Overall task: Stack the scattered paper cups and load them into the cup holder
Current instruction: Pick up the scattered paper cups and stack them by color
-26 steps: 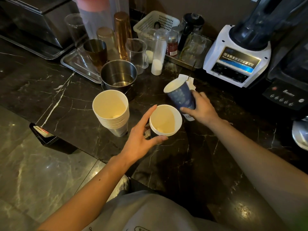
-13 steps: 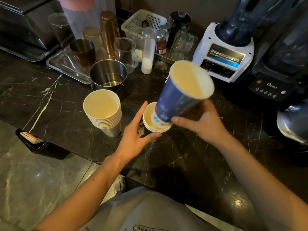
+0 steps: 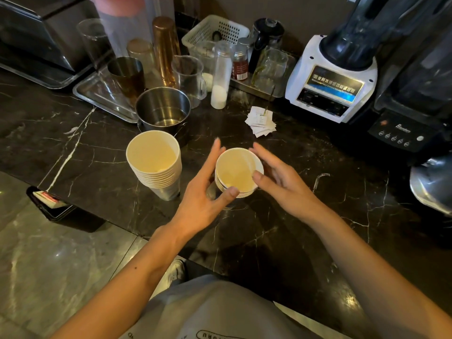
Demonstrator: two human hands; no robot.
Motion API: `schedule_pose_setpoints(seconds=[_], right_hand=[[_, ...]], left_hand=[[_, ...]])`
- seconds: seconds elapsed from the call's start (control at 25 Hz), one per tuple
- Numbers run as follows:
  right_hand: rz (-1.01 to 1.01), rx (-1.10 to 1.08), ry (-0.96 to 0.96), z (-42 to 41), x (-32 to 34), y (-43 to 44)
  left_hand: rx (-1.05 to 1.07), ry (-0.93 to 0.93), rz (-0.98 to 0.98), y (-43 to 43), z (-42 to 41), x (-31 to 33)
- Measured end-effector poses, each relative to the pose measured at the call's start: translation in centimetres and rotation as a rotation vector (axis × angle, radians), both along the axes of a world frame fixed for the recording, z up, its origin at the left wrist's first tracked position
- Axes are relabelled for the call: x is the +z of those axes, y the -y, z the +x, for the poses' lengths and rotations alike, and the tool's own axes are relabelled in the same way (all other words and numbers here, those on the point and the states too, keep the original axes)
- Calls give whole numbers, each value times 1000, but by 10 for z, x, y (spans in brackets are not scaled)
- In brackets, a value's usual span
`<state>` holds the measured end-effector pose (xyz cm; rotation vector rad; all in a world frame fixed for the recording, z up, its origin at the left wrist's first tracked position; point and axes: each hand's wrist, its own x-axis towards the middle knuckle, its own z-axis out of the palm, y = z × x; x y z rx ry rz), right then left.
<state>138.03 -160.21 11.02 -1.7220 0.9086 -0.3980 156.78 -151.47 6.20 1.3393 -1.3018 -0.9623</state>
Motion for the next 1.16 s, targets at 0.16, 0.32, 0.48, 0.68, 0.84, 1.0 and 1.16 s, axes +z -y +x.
schedule_pose_setpoints(seconds=[0.16, 0.32, 0.48, 0.68, 0.84, 1.0, 1.16], right_hand=[[-59, -14, -41, 4, -17, -4], [-54, -30, -11, 3, -23, -7], [4, -58, 7, 0, -31, -11], [96, -83, -24, 4, -54, -19], [104, -204, -30, 16, -67, -22], [106, -293, 1, 30, -73, -31], [108, -358, -6, 37, -69, -42]], left_hand=[[1, 16, 43, 3, 1, -6], [-6, -19, 100, 3, 7, -9], [15, -63, 138, -5, 6, -10], [189, -49, 146, -45, 17, -21], [544, -57, 112, -81, 30, -33], [678, 30, 210, -79, 61, -38], [435, 69, 221, -55, 90, -40]])
